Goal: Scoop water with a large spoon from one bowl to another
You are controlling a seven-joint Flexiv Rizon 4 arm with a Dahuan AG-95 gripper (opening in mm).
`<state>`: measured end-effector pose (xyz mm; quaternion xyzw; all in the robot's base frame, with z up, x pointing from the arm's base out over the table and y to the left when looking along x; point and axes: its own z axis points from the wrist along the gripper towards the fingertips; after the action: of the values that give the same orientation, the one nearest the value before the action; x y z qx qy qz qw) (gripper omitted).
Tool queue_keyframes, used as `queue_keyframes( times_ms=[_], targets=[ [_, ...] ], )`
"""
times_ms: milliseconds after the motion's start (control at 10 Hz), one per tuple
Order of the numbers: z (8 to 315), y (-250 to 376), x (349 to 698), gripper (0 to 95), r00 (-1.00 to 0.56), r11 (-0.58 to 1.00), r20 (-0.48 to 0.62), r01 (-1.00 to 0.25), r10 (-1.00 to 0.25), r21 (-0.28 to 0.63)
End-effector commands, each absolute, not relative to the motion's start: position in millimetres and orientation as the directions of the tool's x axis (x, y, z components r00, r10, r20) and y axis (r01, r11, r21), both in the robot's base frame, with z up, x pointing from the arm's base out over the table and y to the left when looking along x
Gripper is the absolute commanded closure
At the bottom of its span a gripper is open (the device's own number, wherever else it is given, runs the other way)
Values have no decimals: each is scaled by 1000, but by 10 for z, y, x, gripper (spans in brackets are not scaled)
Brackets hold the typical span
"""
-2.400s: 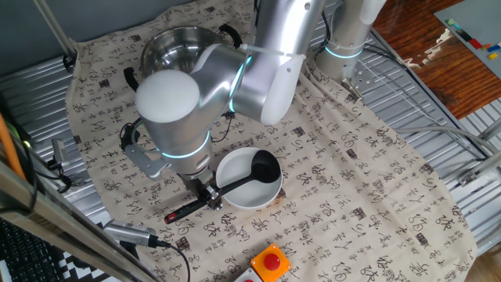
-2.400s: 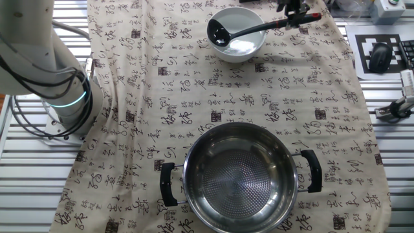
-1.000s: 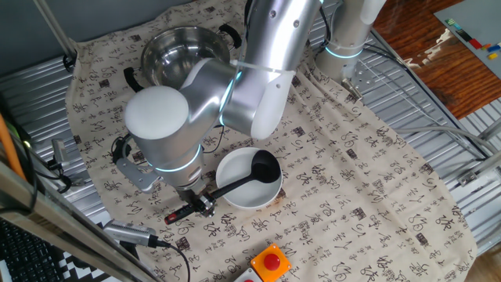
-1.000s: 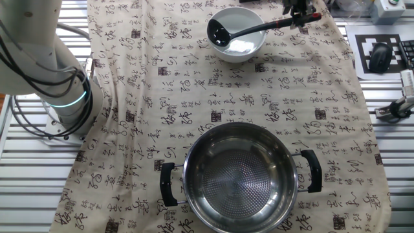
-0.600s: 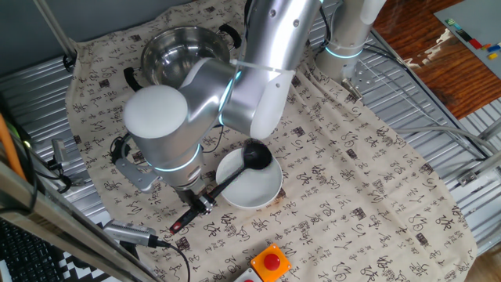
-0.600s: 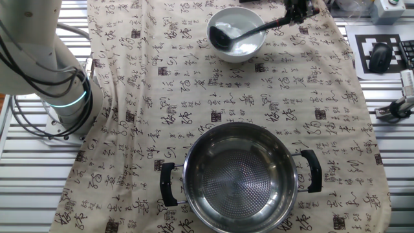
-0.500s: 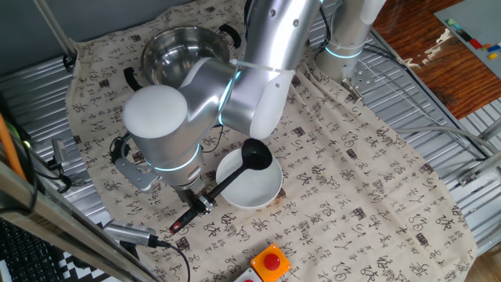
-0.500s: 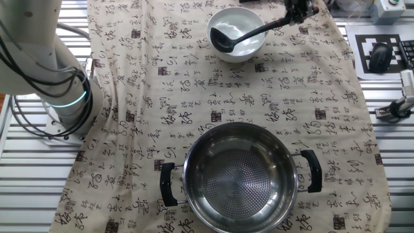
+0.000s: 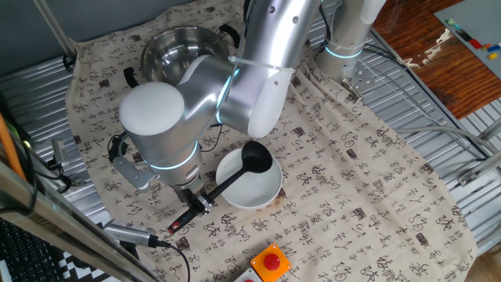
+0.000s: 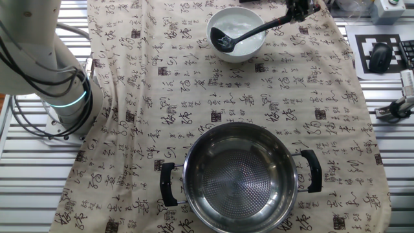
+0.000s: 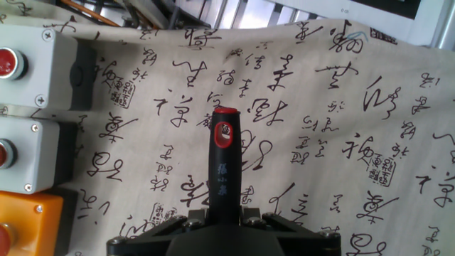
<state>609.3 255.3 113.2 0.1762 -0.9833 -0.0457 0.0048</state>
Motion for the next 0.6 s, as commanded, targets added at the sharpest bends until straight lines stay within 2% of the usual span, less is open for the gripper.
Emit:
queue_keyframes(
  times_ms=[100, 600],
  targets=[
    [1161, 2561, 6090, 950, -938, 934, -4, -346, -347, 92],
    [1187, 2567, 6089, 950, -938, 933, -6, -345, -346, 98]
  ],
)
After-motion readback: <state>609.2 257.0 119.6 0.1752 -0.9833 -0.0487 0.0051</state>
